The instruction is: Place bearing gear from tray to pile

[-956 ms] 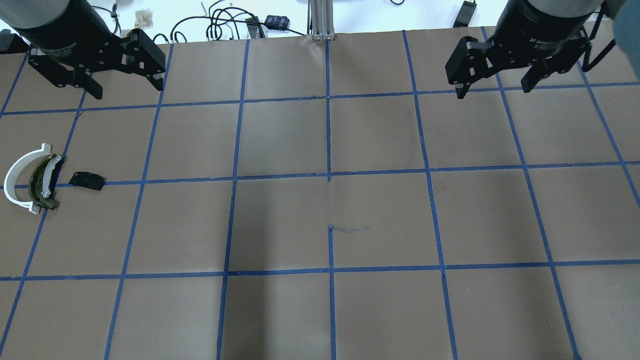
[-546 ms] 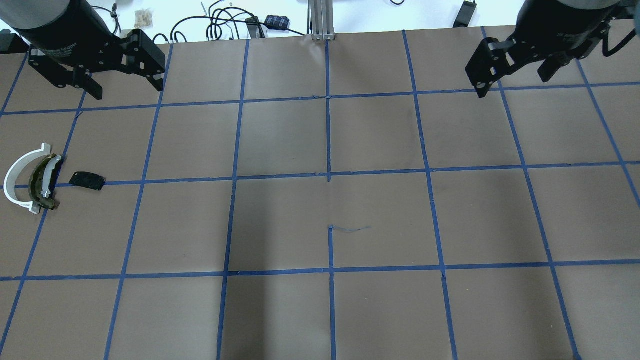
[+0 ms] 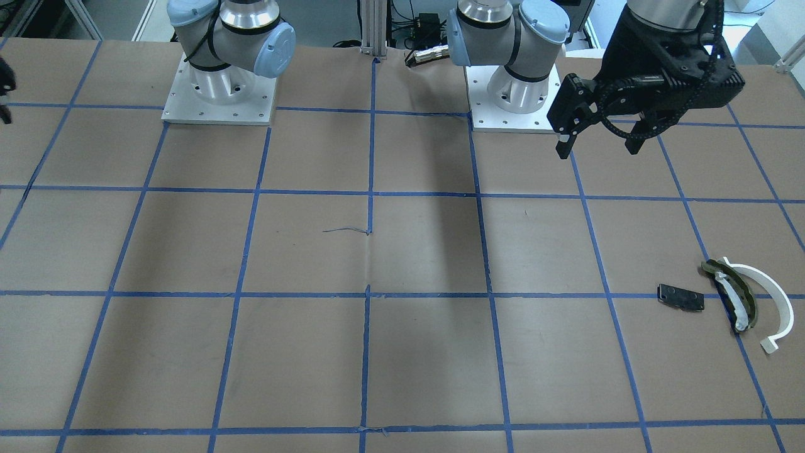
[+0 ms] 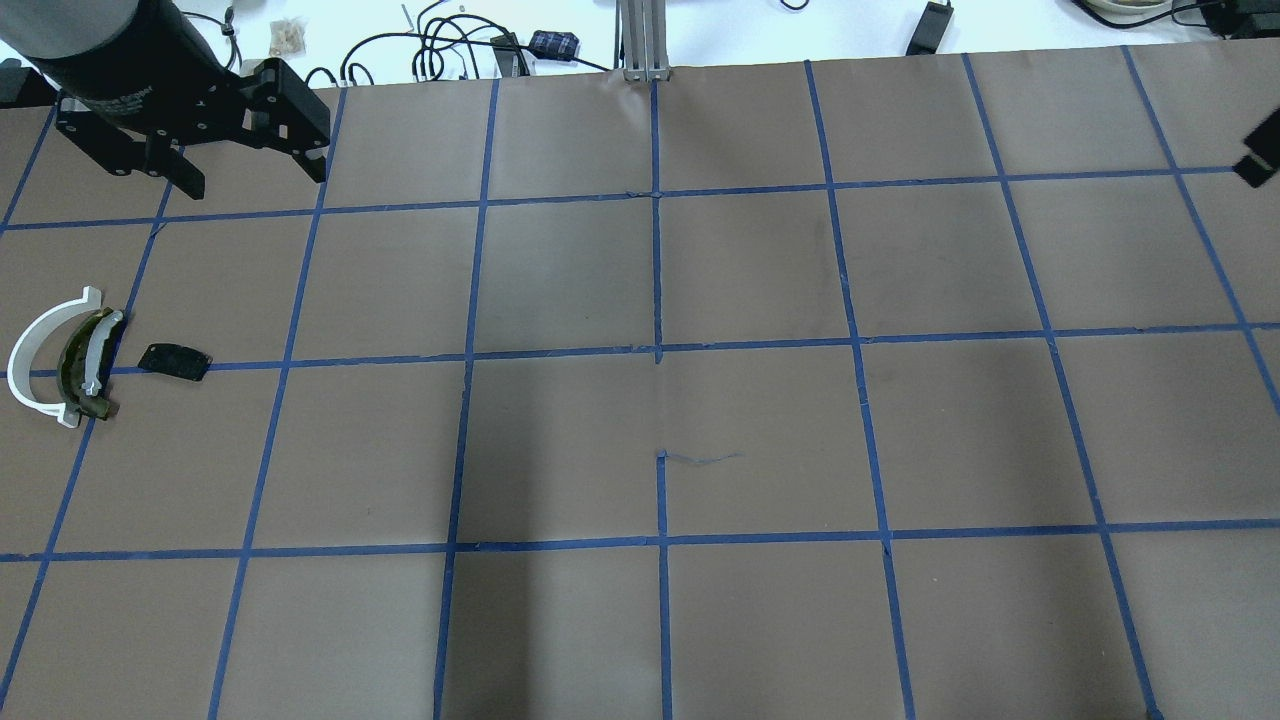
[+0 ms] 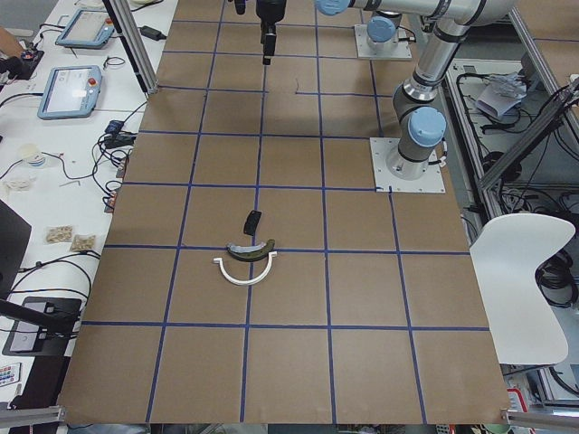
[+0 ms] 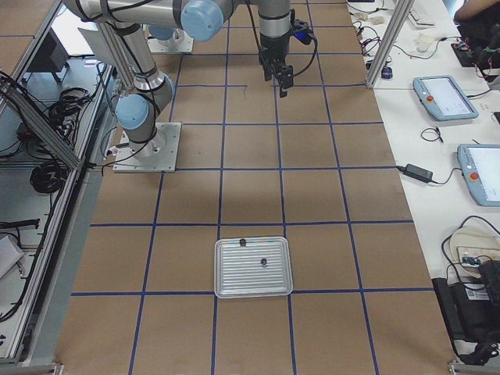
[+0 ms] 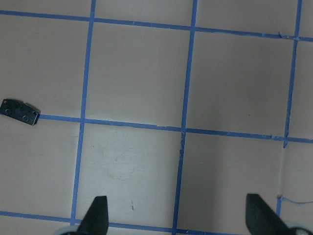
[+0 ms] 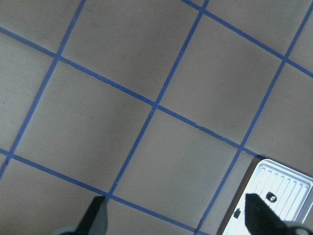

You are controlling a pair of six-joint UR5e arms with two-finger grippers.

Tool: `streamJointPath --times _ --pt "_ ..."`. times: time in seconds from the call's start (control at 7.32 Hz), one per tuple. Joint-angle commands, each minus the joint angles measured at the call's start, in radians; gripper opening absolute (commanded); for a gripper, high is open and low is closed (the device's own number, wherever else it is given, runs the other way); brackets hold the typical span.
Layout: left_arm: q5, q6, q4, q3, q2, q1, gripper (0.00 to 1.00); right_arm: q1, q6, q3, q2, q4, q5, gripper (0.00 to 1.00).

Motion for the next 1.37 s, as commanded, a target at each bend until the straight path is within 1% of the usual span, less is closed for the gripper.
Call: streamJointPath --times 0.0,0.14,0.27,0.41,0.55,0.68,0.82,0.96,1.09,1.23 --pt "0.002 0.000 -0.001 0.000 0.002 0.000 1.00 -0.179 -0.325 0.006 0.092 -0.009 0.020 1.00" --pt "0.002 0.000 0.001 0.001 0.004 0.000 1.00 -0.203 -0.484 0.004 0.129 -0.026 0.009 1.00" --pt "0.004 0.000 0.001 0.002 0.005 0.000 1.00 -0.281 -0.621 0.006 0.191 -0.147 0.020 1.00" --pt "0.004 0.000 0.001 0.002 0.008 0.000 1.00 -0.365 -0.699 -0.009 0.289 -0.196 0.025 1.00" --pt "0.004 0.000 -0.001 0.003 0.008 0.000 1.00 -0.375 -0.810 -0.015 0.357 -0.316 0.005 1.00" --pt "0.002 -0.002 -0.001 0.002 0.010 0.000 1.00 -0.386 -0.899 -0.008 0.394 -0.364 0.008 1.00" --pt "0.004 -0.002 -0.001 0.002 0.010 0.000 1.00 -0.430 -0.889 -0.009 0.434 -0.379 0.022 0.99" --pt "0.004 -0.002 -0.001 0.002 0.010 0.000 1.00 -0.482 -0.713 0.000 0.481 -0.411 0.023 0.99" --pt "0.004 -0.002 -0.001 0.002 0.010 0.000 1.00 -0.498 -0.591 0.004 0.518 -0.412 0.019 0.98" --pt "0.004 -0.002 -0.001 0.002 0.010 0.000 1.00 -0.498 -0.512 0.004 0.555 -0.478 0.019 0.98"
